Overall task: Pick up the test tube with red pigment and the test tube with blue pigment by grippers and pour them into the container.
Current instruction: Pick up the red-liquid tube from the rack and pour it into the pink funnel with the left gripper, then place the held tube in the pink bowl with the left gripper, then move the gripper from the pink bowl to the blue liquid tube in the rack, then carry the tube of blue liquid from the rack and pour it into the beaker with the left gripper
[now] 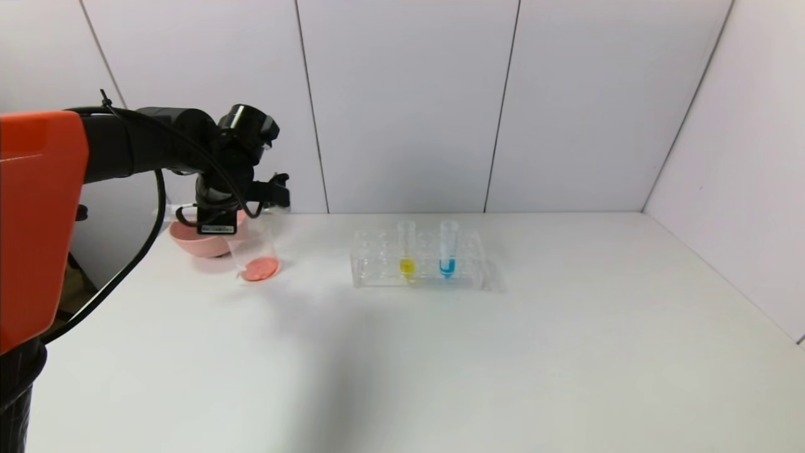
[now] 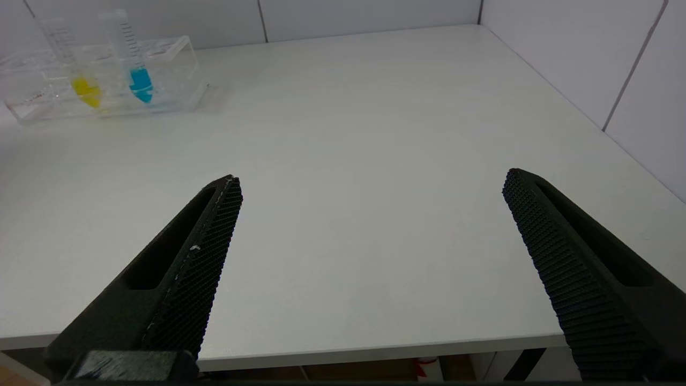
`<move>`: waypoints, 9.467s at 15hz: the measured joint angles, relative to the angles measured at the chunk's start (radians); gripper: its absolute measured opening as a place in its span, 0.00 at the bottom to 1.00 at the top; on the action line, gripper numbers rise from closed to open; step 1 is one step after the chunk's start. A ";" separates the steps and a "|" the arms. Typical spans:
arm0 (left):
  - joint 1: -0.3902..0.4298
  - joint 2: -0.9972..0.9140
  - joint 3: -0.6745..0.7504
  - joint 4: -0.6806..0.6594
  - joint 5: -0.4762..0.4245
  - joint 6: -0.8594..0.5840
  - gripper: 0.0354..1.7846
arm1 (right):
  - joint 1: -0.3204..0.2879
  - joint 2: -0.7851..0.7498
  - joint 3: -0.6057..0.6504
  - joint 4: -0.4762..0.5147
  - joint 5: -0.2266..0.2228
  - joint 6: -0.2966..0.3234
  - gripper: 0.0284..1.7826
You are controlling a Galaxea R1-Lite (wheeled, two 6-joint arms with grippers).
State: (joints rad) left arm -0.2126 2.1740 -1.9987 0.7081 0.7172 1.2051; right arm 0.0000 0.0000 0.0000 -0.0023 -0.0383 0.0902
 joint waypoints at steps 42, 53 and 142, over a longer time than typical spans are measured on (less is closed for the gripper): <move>0.406 -0.167 1.001 -1.751 -0.845 -1.234 0.22 | 0.000 0.000 0.000 0.000 0.000 0.000 1.00; 0.389 -0.128 0.991 -1.763 -0.835 -1.226 0.72 | 0.000 0.000 0.000 0.000 0.000 0.000 1.00; -0.672 0.236 0.141 -1.293 0.111 -1.318 0.25 | 0.000 0.000 0.000 0.000 0.000 0.000 1.00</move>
State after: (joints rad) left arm -0.8847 2.4102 -1.8574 -0.5853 0.8287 -0.1130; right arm 0.0000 0.0000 0.0000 -0.0023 -0.0383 0.0902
